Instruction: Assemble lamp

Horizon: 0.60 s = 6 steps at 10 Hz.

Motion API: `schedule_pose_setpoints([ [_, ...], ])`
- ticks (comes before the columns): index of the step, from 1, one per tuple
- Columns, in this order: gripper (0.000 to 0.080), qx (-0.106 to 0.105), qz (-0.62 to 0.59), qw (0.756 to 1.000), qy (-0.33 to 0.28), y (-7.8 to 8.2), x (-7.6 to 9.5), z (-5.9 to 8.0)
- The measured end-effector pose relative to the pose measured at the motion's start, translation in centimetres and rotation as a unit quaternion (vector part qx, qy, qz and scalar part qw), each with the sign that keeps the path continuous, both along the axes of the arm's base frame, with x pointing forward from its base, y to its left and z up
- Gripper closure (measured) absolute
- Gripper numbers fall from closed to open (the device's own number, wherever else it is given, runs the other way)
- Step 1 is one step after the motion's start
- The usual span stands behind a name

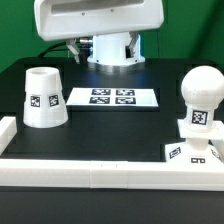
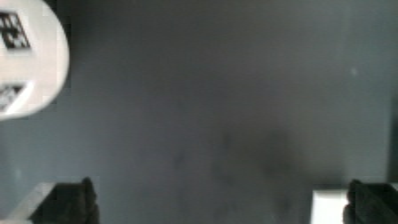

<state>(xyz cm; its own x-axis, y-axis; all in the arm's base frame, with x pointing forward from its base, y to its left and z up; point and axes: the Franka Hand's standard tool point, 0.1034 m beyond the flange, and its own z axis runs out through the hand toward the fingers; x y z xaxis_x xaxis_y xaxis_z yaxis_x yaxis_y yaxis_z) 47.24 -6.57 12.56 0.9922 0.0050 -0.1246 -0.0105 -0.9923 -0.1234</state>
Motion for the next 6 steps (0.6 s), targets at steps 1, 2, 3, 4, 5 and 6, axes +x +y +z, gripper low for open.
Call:
schedule_pose_setpoints([
  [1, 0.0100, 0.004, 0.017, 1.000, 0.001, -1.6, -1.9, -0.1],
  [2, 0.0100, 0.007, 0.031, 0.999, 0.000, -3.1, -3.0, -0.4],
  [3, 0.0100, 0.009, 0.040, 0.999, 0.000, -4.4, -3.7, -0.5],
  [4, 0.0100, 0.009, 0.041, 0.999, -0.001, -5.2, -3.9, -0.5],
  [5, 0.0100, 0.009, 0.041, 0.999, 0.000, -5.4, -3.9, -0.8],
  [6, 0.0100, 0.009, 0.043, 0.999, 0.002, -5.3, -3.9, -1.1],
])
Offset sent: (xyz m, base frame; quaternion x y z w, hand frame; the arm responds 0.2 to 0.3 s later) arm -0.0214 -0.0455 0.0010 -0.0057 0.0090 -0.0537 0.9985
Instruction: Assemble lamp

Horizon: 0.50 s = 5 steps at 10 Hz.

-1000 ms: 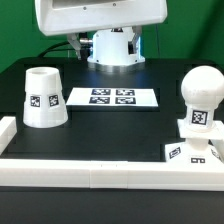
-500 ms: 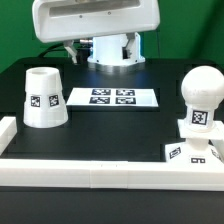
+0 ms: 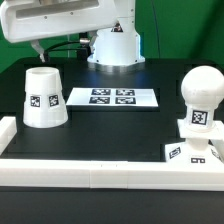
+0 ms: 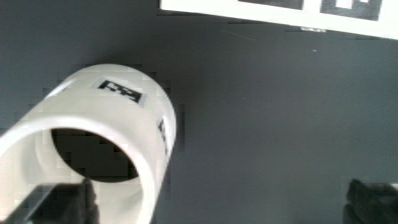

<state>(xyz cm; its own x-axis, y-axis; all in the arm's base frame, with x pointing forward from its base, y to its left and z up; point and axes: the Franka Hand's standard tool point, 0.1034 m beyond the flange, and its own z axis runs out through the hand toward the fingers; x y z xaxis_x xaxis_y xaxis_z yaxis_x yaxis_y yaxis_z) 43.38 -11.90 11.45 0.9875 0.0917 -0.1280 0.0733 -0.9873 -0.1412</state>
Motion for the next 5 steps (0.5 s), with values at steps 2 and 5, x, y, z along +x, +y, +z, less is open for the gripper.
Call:
schedule_pose_setpoints([
  [2, 0.0100, -0.001, 0.000, 1.000, 0.003, -0.1, 0.1, -0.6],
  [5, 0.0100, -0.004, 0.005, 1.000, 0.003, -0.5, -0.2, -2.8],
])
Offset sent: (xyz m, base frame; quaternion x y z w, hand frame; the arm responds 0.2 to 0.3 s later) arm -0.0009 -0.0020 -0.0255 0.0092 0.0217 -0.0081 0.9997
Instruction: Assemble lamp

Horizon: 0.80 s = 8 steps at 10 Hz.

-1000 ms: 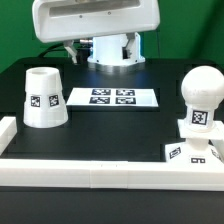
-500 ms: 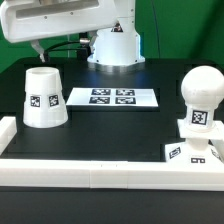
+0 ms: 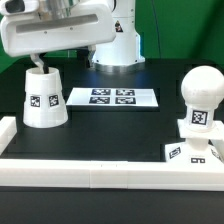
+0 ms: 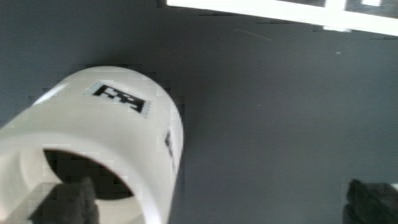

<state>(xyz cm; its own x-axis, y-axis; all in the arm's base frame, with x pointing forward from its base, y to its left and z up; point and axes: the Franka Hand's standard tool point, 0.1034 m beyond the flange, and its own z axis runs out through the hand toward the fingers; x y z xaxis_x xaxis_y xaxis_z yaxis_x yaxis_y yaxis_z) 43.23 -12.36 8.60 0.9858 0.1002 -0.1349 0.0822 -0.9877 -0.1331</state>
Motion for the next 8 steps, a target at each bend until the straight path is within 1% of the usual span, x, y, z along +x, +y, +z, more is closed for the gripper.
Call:
schedule_pose_setpoints([
  [1, 0.0100, 0.000, 0.001, 1.000, 0.003, 0.00, -0.13, -0.32],
  [2, 0.0100, 0.000, 0.001, 1.000, 0.003, 0.00, -0.10, -0.30],
  [3, 0.0130, 0.001, 0.001, 1.000, 0.003, 0.02, -0.10, -0.29],
  [4, 0.0130, 0.001, 0.002, 1.000, 0.003, 0.05, -0.10, -0.29],
  [5, 0.0308, 0.001, 0.002, 1.000, 0.004, 0.05, -0.11, -0.30],
  [6, 0.0308, 0.001, 0.002, 1.000, 0.004, 0.05, -0.11, -0.31],
  [7, 0.0491, 0.001, 0.002, 1.000, 0.004, 0.05, -0.12, -0.32],
  [8, 0.0627, 0.001, 0.002, 1.000, 0.004, 0.05, -0.12, -0.32],
])
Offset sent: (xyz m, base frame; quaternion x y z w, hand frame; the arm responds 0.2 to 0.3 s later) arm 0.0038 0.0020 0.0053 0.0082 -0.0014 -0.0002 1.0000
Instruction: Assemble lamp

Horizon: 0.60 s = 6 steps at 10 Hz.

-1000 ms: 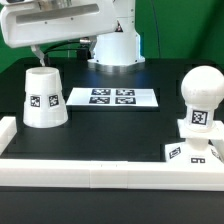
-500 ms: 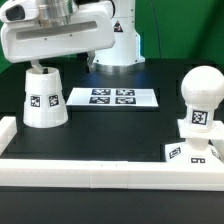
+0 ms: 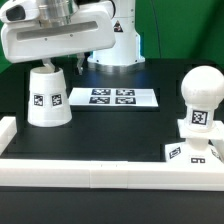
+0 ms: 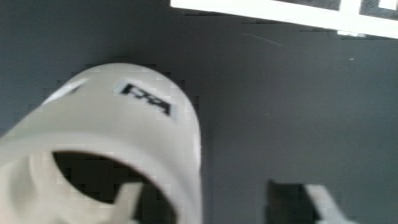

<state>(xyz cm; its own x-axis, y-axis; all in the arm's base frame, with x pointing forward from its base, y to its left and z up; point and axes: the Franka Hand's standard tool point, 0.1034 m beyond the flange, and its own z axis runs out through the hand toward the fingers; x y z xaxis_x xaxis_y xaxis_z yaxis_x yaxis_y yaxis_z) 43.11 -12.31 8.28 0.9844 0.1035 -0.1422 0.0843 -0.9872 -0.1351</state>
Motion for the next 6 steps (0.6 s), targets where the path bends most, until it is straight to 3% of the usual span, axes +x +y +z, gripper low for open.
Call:
schedule_pose_setpoints([
  [1, 0.0627, 0.000, 0.000, 1.000, 0.000, 0.00, 0.00, 0.00],
  [2, 0.0755, 0.000, 0.000, 1.000, 0.000, 0.02, 0.03, 0.03],
  [6, 0.0755, 0.000, 0.000, 1.000, 0.000, 0.02, 0.04, 0.03],
])
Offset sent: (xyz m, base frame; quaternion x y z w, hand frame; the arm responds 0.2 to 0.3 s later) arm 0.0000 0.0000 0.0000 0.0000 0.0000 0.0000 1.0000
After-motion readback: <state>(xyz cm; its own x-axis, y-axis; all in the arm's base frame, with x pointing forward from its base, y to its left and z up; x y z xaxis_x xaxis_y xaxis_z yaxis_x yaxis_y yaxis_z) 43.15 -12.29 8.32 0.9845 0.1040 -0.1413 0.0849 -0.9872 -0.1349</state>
